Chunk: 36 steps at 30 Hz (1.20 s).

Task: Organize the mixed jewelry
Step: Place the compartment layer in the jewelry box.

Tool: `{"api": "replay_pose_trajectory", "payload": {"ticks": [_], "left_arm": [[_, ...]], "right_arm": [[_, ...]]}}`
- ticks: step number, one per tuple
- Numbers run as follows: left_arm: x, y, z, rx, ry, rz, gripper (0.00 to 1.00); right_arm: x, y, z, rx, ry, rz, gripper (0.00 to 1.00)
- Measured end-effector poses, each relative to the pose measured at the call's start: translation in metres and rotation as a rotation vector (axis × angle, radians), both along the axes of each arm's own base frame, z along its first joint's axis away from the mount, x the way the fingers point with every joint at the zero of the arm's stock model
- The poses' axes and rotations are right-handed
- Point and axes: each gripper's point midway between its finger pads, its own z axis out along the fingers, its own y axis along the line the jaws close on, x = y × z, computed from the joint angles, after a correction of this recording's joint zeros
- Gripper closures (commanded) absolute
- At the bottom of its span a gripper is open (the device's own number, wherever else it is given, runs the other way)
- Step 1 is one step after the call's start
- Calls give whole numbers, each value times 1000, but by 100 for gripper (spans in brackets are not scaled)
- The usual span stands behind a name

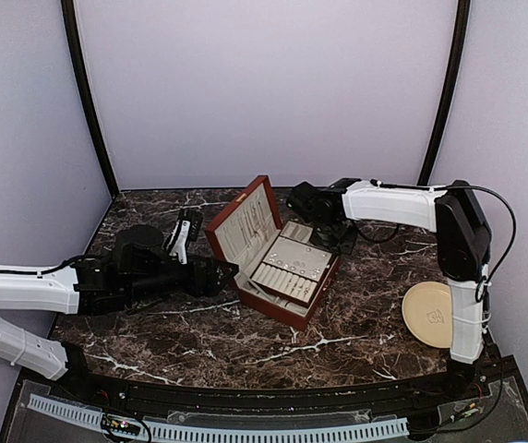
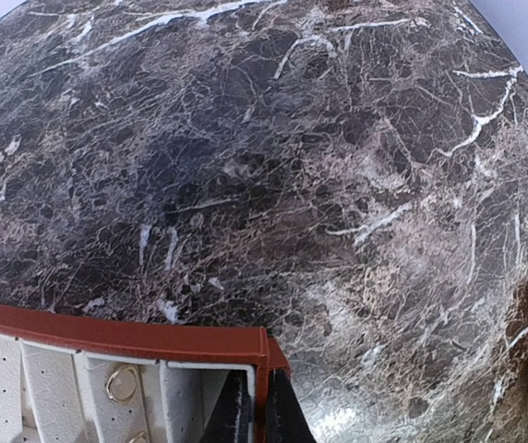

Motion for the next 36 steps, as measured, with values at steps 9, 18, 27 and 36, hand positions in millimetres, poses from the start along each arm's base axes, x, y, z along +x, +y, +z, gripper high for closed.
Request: {"api": "replay_pose_trajectory", "payload": {"ticks": [9,18,27,36], "left_arm": [[5,4,-2,28,-24,18,15],[13,6,-17,64,-5,34,15],[15,8,-17,64,-5,41,14],[16,12,-16,68,-2,52,14]], "right_arm": [[-7,7,-2,13,1,7,100],[-11,12,-8,50,18,29,88],[-29,22,-9,86,66,103,69],[-51,14,7,87,94,142,51]]}}
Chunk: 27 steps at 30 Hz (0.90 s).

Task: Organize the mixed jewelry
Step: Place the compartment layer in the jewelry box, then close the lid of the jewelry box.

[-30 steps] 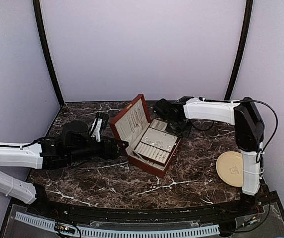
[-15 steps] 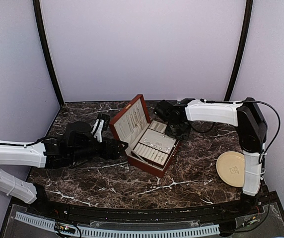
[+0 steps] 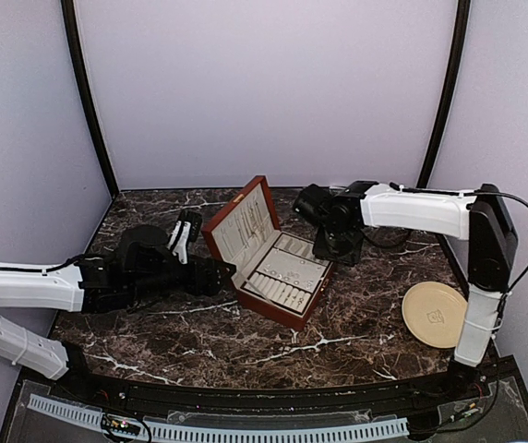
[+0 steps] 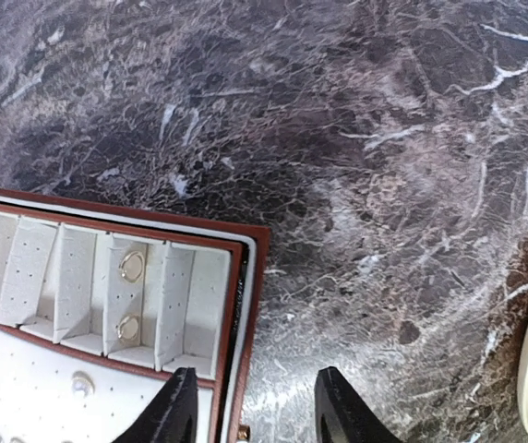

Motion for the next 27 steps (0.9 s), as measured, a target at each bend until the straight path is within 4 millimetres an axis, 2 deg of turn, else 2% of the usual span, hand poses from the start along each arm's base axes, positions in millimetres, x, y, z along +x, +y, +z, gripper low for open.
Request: {"api": "replay_pose_trajectory", "payload": {"ticks": [5,11,18,21,24,27], "left_arm": [[2,5,3,-8,4,10,13],[13,12,10,-33,35,0,12],[18,7,62,-101,-8,-57,9],[20,8,78,-116,-20,-62,9],[30,12,85,-114,-25,-41,9],[39,13,77,-88,-3,-20,8]], "right_arm": [[-7,-12,28,6,-41,20,48],[-8,-28,59,3,-137,71,37],[-15,-48,69,73,-242,158,23],[-15,-54,74,124,-289,187,18],[-16,-55,81,167,-334,222,17],[-15,-50,87,196,-369,260,16]]}}
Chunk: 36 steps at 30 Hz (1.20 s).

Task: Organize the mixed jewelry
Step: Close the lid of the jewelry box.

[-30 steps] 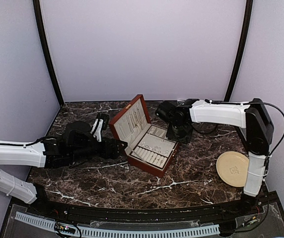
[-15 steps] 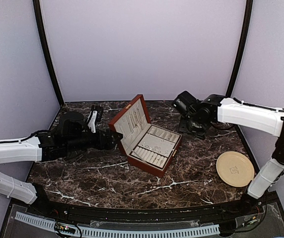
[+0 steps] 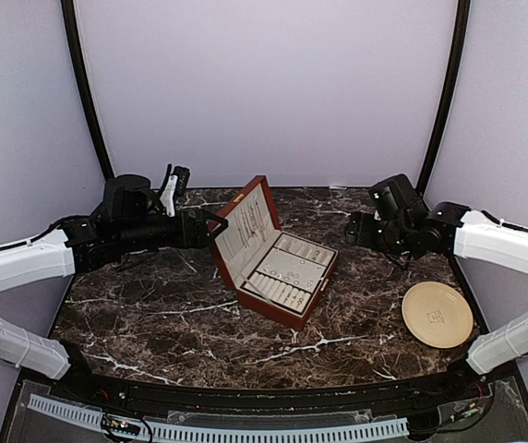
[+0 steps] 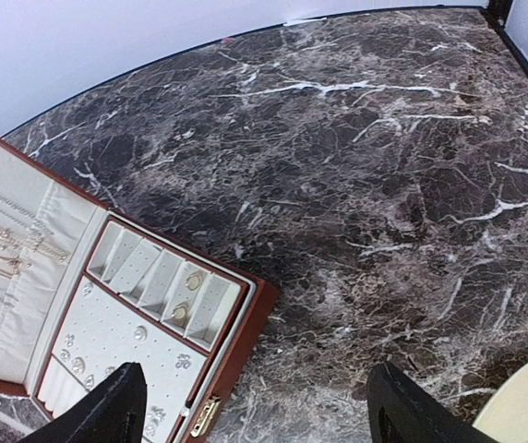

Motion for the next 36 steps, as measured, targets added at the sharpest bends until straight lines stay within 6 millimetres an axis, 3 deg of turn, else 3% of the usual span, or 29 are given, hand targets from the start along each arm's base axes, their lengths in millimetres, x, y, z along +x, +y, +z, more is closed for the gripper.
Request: {"api": "replay_pose_trajectory", "payload": {"ticks": [7,13,17,21,24,29,33,36], "left_arm": [[7,-8,-31,46,64,-15,9],[-5,-36,-20,-44,50,-187,16],[-29,-68,-25,-79,62,-356,17],[-72,-112,-33,-72,85,-561,21],[-94,-133,-36,-72,82,-660,23],[-74,-130,-38,-26,46,-554,37],[-46,-132,-41,15,29,-436,48],[-34,-136,-59,42,58,-391,55]], "right_arm": [[0,12,1,22,-26,80,16],[-8,10,-1,13,-33,122,16],[-17,6,6,29,-65,149,17],[-20,6,17,57,-100,169,18],[-20,12,26,90,-124,193,23],[-19,29,25,135,-123,253,34],[-13,47,-3,119,-44,289,46],[-4,60,-23,95,20,307,53]]}}
